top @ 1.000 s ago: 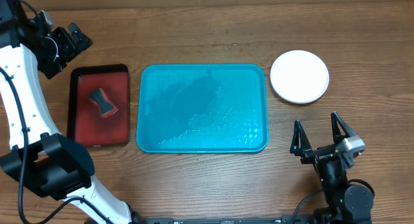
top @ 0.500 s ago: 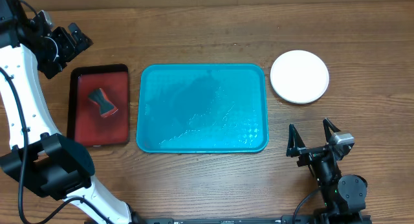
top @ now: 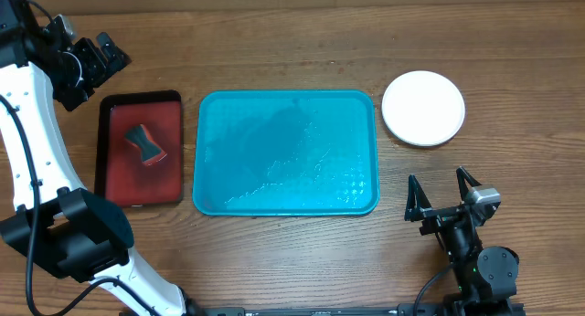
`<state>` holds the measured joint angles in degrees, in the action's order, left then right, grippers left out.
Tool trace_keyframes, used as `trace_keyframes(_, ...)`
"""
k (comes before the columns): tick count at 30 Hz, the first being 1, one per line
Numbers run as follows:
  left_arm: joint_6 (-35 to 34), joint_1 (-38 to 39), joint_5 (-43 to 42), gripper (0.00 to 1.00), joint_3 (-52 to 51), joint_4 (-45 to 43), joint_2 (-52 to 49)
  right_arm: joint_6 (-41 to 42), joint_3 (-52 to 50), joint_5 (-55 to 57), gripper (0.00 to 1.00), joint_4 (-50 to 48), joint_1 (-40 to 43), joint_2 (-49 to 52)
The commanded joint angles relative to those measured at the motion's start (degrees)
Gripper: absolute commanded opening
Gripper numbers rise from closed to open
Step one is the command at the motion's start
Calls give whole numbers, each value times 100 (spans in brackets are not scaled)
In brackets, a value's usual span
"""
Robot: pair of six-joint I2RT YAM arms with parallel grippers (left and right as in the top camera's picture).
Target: Clean dirty plates on tray and stack at the side
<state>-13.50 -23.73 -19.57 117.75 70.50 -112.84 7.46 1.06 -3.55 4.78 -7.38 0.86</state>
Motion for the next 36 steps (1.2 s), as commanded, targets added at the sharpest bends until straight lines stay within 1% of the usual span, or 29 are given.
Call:
trace_keyframes(1, 66, 20, -79, 100, 9, -7, -31, 20, -59, 52, 100, -15, -2, -46)
trace_keyframes(7, 101, 20, -57, 100, 4, 22, -52, 20, -59, 52, 100, -15, -2, -46)
trace_keyframes(10, 153, 0, 149, 100, 4, 153, -52, 20, -59, 52, 100, -15, -2, -46)
trace_keyframes(15, 173, -39, 221, 100, 4, 671, -20, 20, -59, 52, 100, -15, -2, -46)
trace_keyframes(18, 173, -4, 216, 100, -42, 898, 240, 20, -59, 52, 100, -15, -2, -46)
trace_keyframes(21, 258, 155, 323, 100, -328, 800, 761, 20, -59, 50, 100, -15, -2, -46)
trace_keyframes(23, 531, 341, 518, 100, -796, 535, 1353, 20, -59, 52, 100, -15, -2, -46)
trace_keyframes(25, 754, 452, 516, 100, -1209, 273, 1784, 20, -59, 50, 100, -15, -2, -46)
trace_keyframes(29, 1204, 723, 516, 100, -2483, -461, 2911, 22, -59, 52, 100, -15, -2, -46)
trace_keyframes(32, 1357, 957, 496, 100, -3534, -1058, 3733, 20, -59, 52, 100, -15, -2, -46)
trace_keyframes(36, 1333, 1294, 452, 100, -5031, -1882, 4948, 20, -59, 52, 100, -15, -2, -46)
